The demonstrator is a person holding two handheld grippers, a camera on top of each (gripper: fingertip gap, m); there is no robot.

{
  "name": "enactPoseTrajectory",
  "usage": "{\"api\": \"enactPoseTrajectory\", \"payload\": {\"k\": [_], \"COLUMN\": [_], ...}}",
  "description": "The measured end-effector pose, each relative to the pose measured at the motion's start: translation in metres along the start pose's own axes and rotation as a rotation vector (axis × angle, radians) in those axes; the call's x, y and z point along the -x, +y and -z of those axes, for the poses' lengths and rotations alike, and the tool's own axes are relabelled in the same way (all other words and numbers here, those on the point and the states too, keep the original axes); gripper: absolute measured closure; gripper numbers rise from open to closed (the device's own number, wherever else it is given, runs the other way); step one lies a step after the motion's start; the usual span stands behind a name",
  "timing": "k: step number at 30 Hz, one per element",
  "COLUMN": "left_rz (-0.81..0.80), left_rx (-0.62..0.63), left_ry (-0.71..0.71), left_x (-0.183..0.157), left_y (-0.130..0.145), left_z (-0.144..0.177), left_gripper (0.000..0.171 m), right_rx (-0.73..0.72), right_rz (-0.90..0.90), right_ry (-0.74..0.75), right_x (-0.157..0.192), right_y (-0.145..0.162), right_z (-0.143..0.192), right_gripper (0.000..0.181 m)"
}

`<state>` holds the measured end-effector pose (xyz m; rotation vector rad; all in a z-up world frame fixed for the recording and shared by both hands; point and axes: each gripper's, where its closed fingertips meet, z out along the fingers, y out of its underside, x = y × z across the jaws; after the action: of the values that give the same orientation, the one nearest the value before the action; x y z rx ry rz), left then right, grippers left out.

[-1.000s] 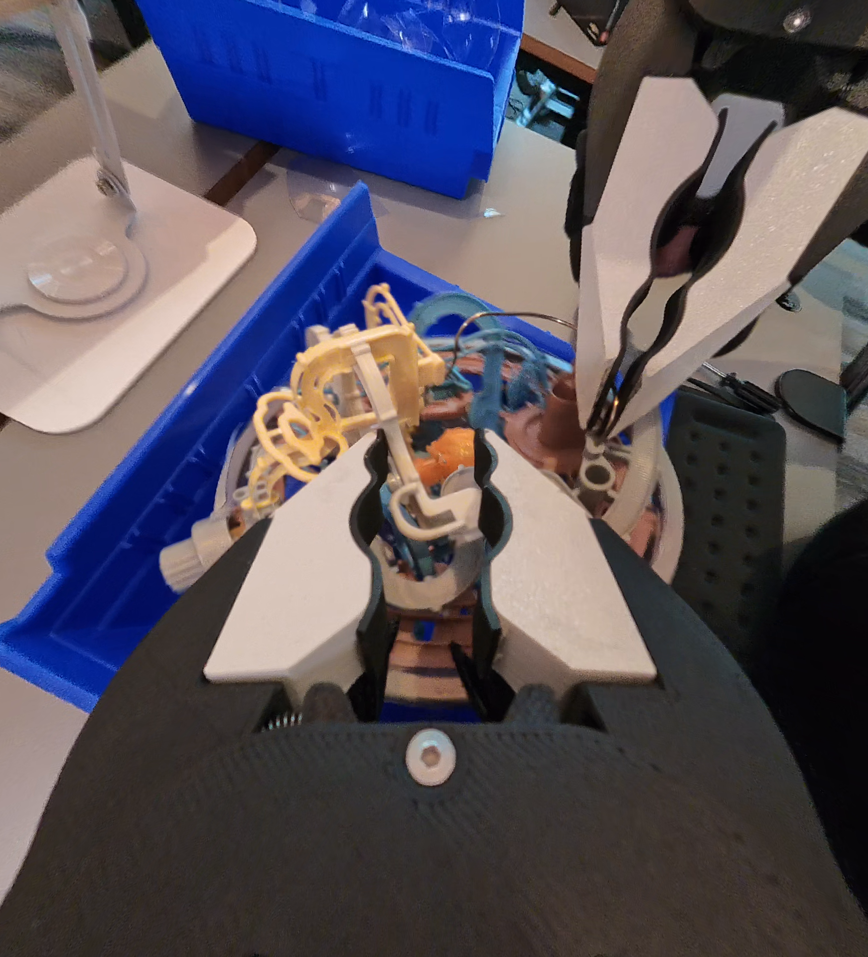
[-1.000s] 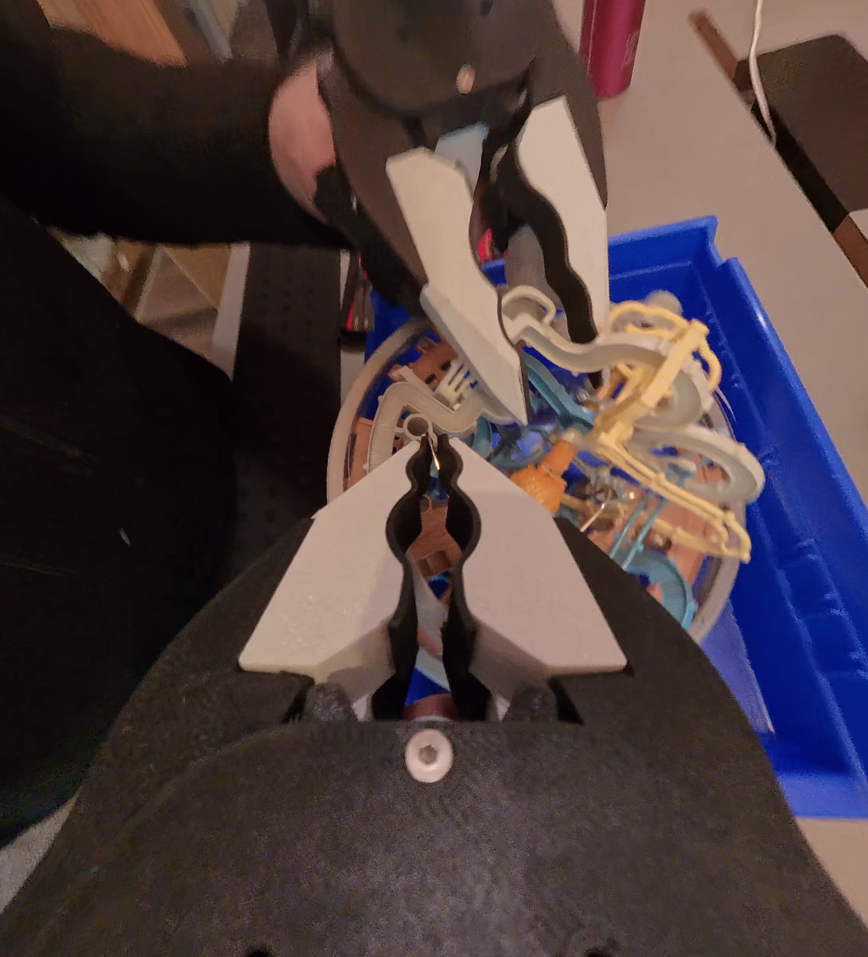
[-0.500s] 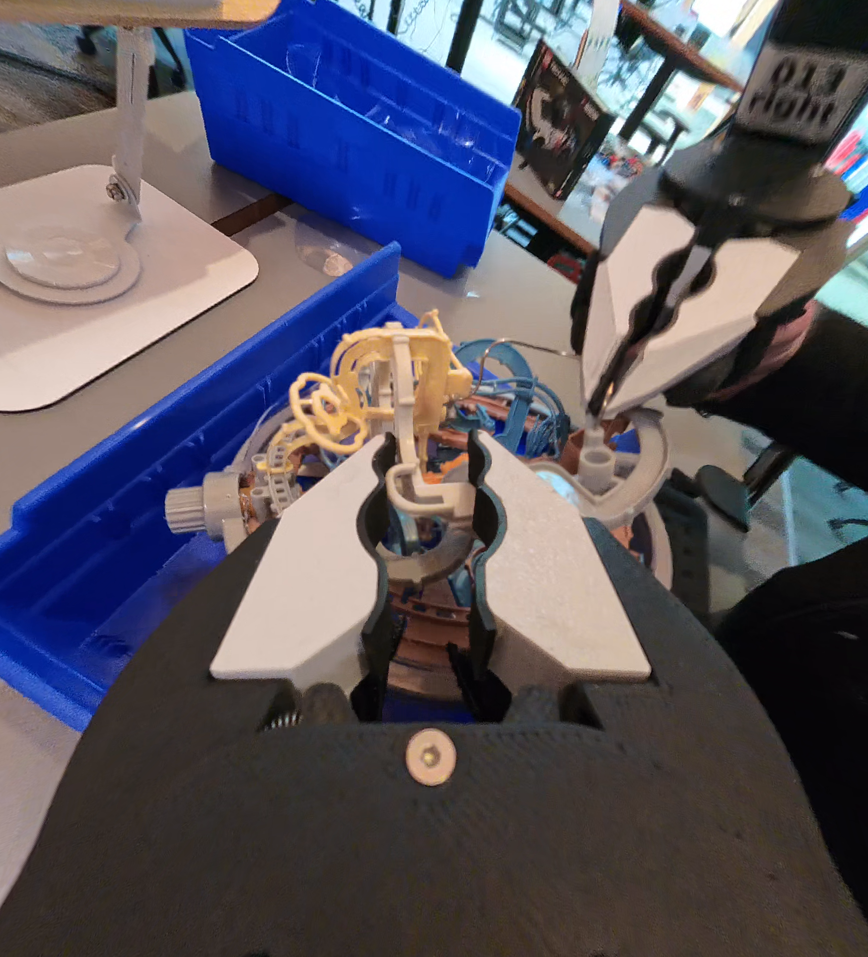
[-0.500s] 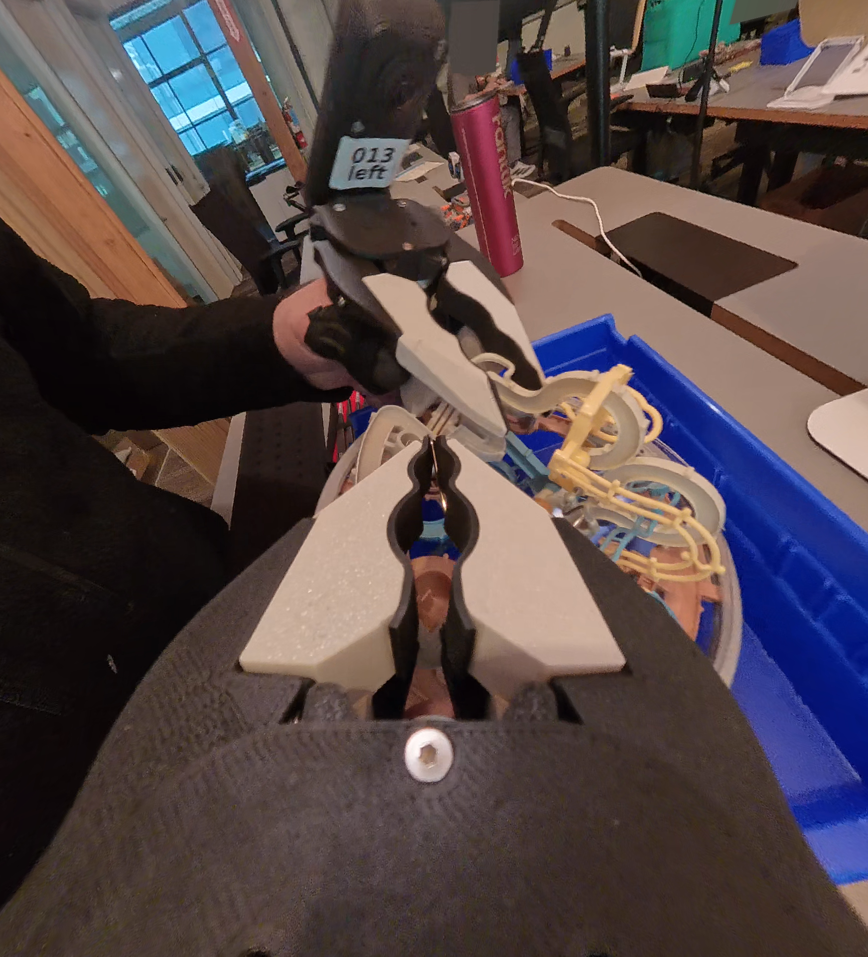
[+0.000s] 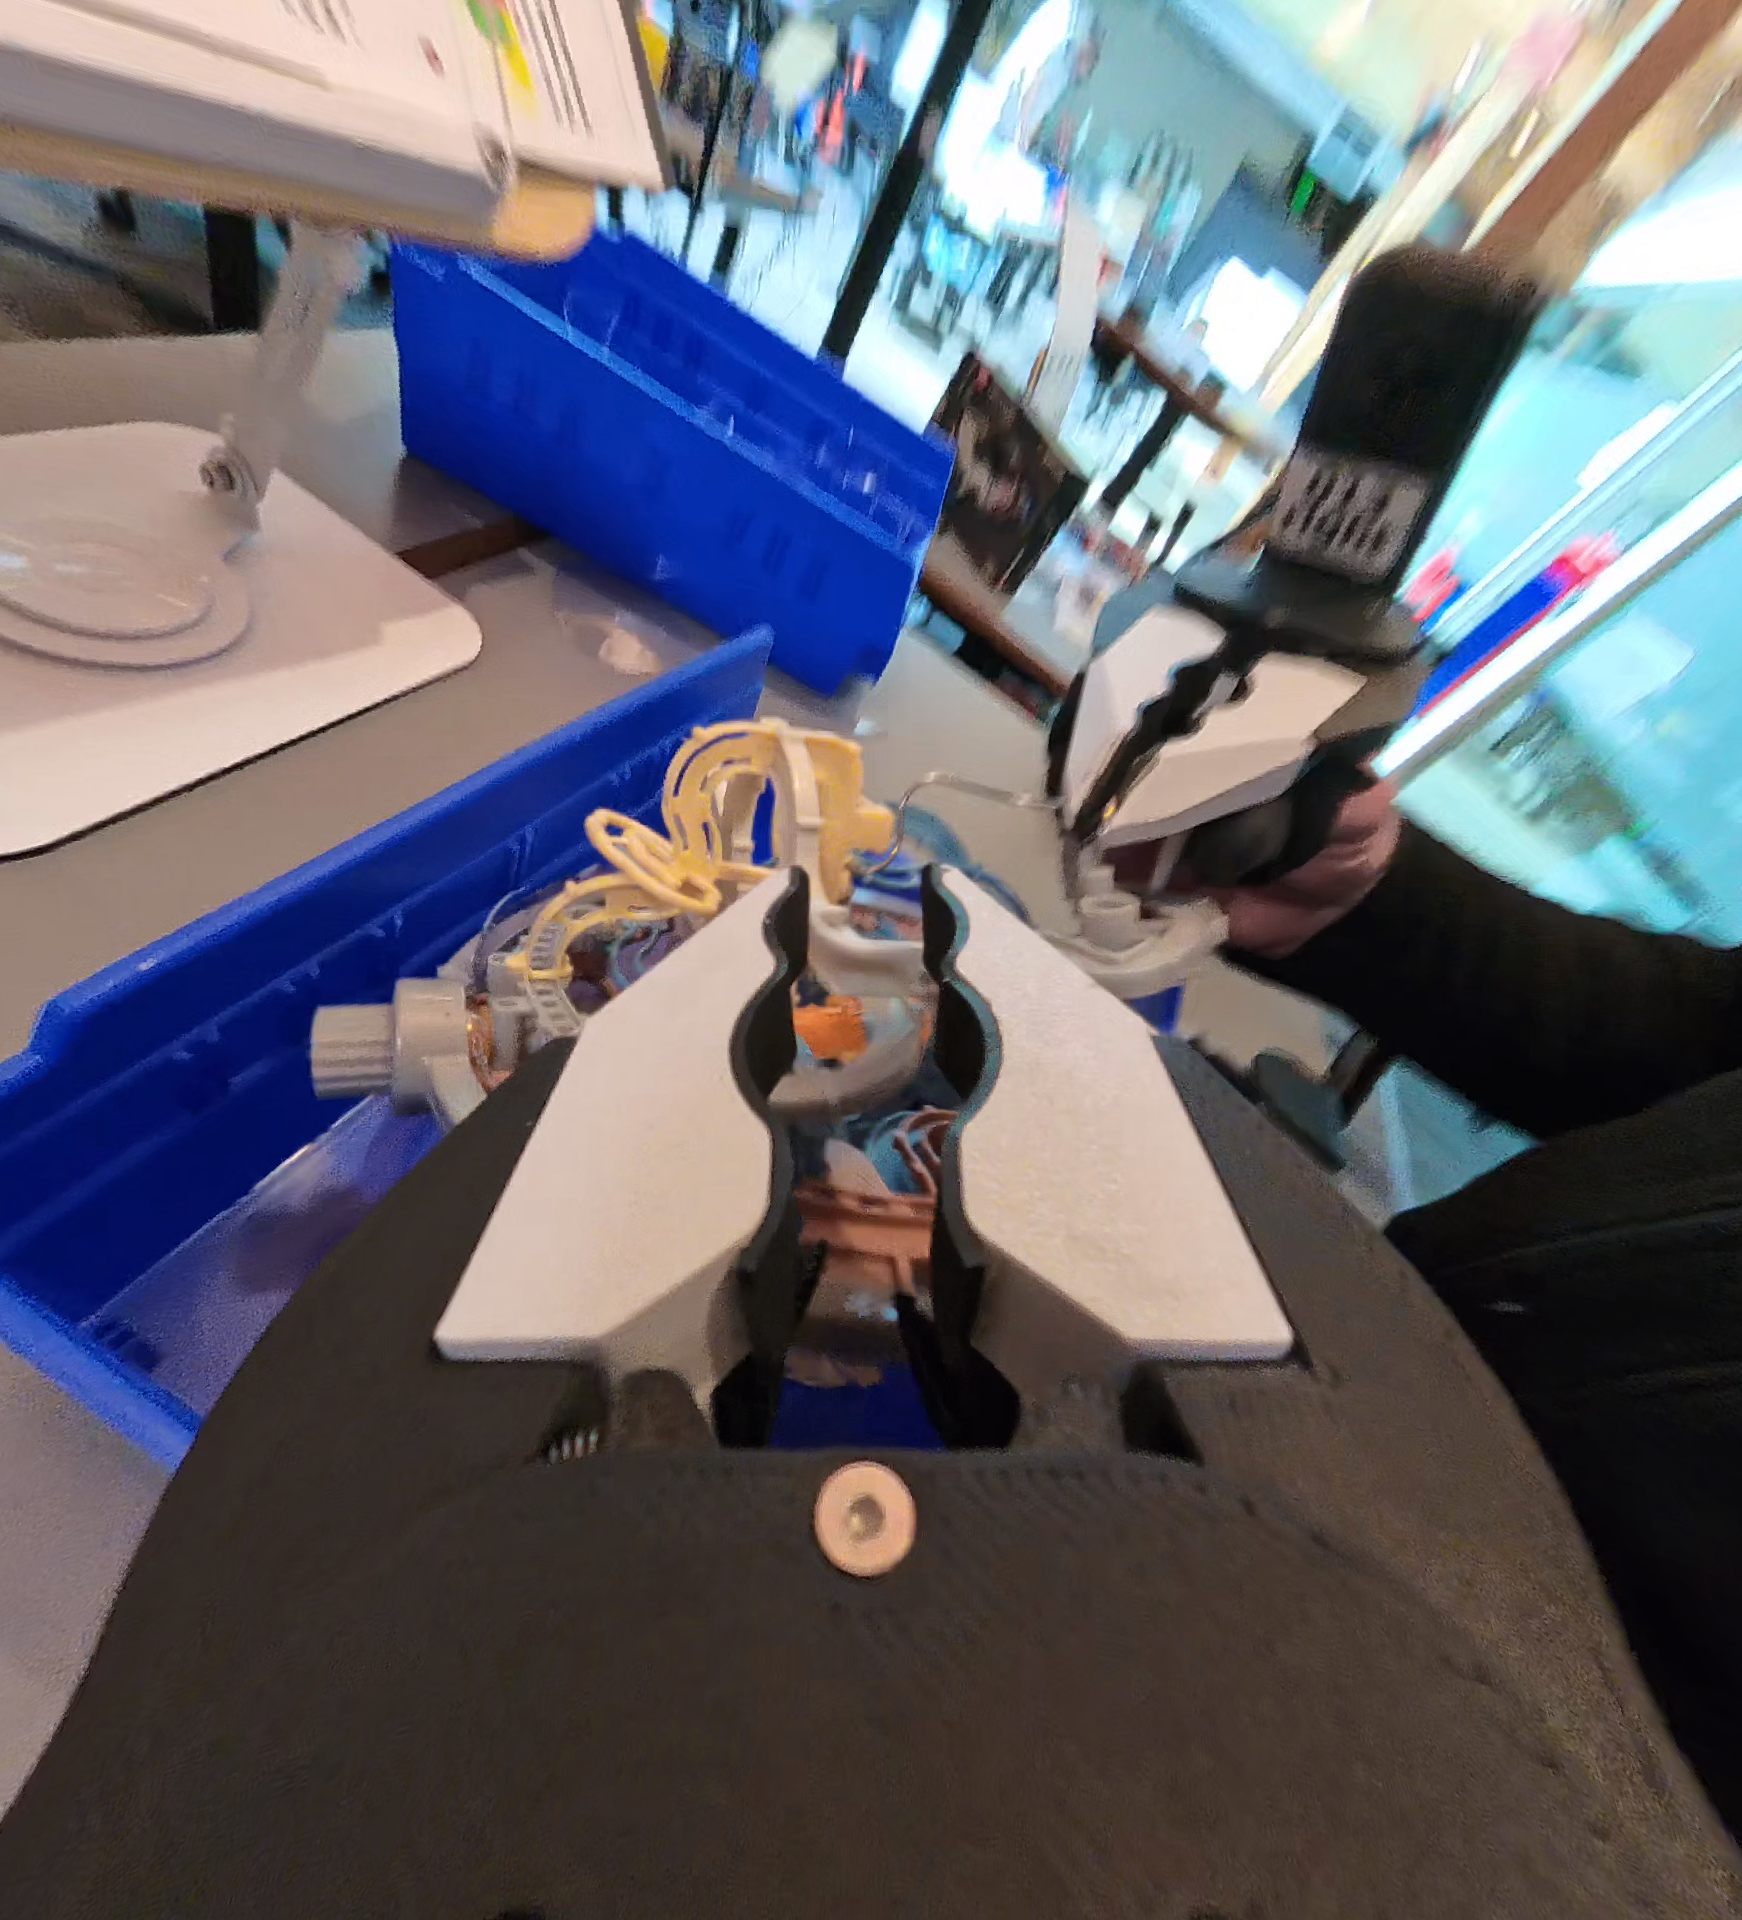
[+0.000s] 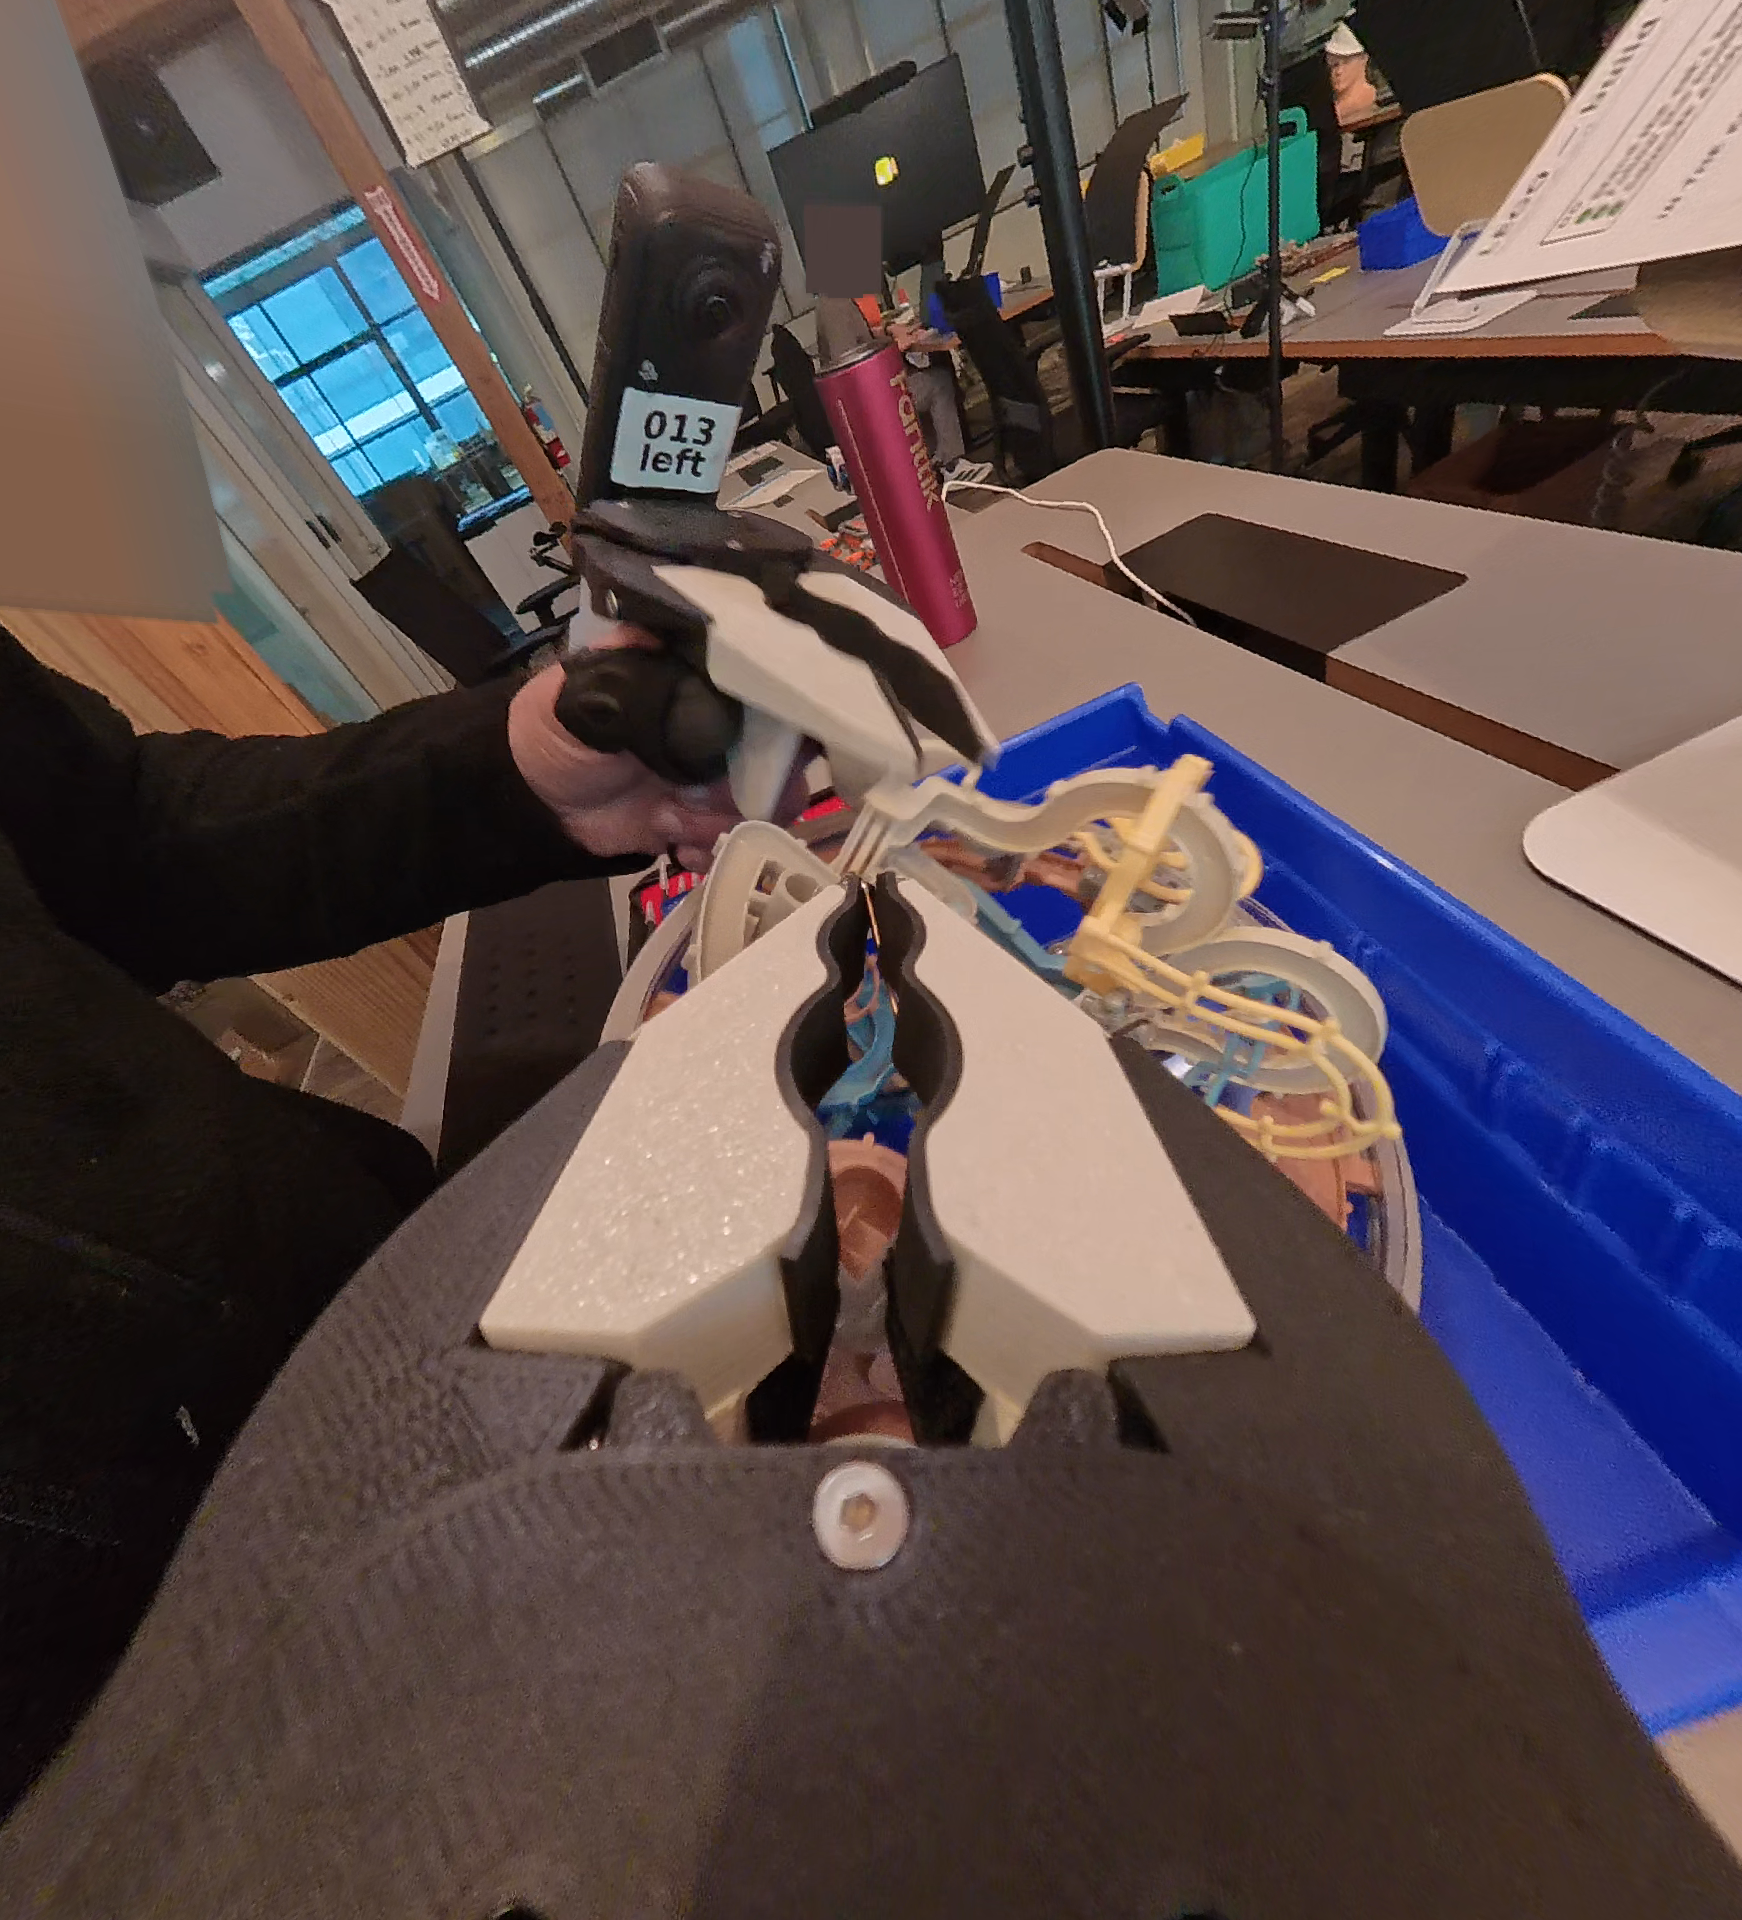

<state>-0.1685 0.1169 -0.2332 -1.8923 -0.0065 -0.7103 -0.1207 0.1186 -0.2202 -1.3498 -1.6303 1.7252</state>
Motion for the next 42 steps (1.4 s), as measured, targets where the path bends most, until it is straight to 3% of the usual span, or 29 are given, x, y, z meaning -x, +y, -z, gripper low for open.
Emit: {"api": "enactPoseTrajectory", "payload": {"k": [2,7,10,11,13,14,18,26,30,34,38,42], "left_rz": [0.089,0.002,0.041,0.100,0.252,0.316,0.459,0.266,0.042,-0.248,-0.458,-0.532], "left_rx": [-0.078,0.035,0.077,0.094,0.156,0.170,0.144,0.099,0.068,0.060,0.069,0.100], "left_ry": [0.061,-0.057,-0.146,-0.132,-0.072,-0.019,0.183,0.094,-0.035,-0.138,-0.176,-0.191], "left_x": [0.000,0.012,0.024,0.024,0.021,0.016,-0.003,-0.014,-0.020,-0.033,-0.041,-0.045], "left_y": [-0.012,-0.001,0.003,0.007,0.020,0.023,0.022,0.021,0.012,0.003,0.004,0.013], "left_z": [0.016,0.024,0.027,0.027,0.024,0.021,0.012,0.014,0.021,0.021,0.017,0.010], "left_gripper": [0.149,0.138,0.108,0.104,0.077,0.078,0.131,0.140,0.140,0.141,0.144,0.144], "right_rx": [-0.029,-0.050,-0.087,-0.090,-0.098,-0.097,-0.058,0.035,0.092,0.041,0.061,0.134], "right_rz": [-0.028,-0.020,-0.034,-0.026,0.005,0.034,0.165,0.214,0.221,0.234,0.289,0.268], "right_ry": [0.015,-0.029,-0.033,-0.030,-0.021,-0.024,-0.036,-0.011,-0.001,0.034,0.162,0.213], "right_x": [-0.007,-0.003,-0.003,-0.002,0.002,0.006,0.025,0.037,0.046,0.050,0.027,-0.004], "right_y": [-0.002,-0.002,-0.002,-0.002,-0.001,-0.001,0.007,0.018,0.013,-0.019,-0.048,-0.047], "right_z": [0.009,0.013,0.015,0.016,0.015,0.014,0.006,0.013,0.027,0.040,0.042,0.034], "right_gripper": [0.181,0.181,0.181,0.181,0.181,0.181,0.181,0.178,0.163,0.150,0.143,0.144]}}
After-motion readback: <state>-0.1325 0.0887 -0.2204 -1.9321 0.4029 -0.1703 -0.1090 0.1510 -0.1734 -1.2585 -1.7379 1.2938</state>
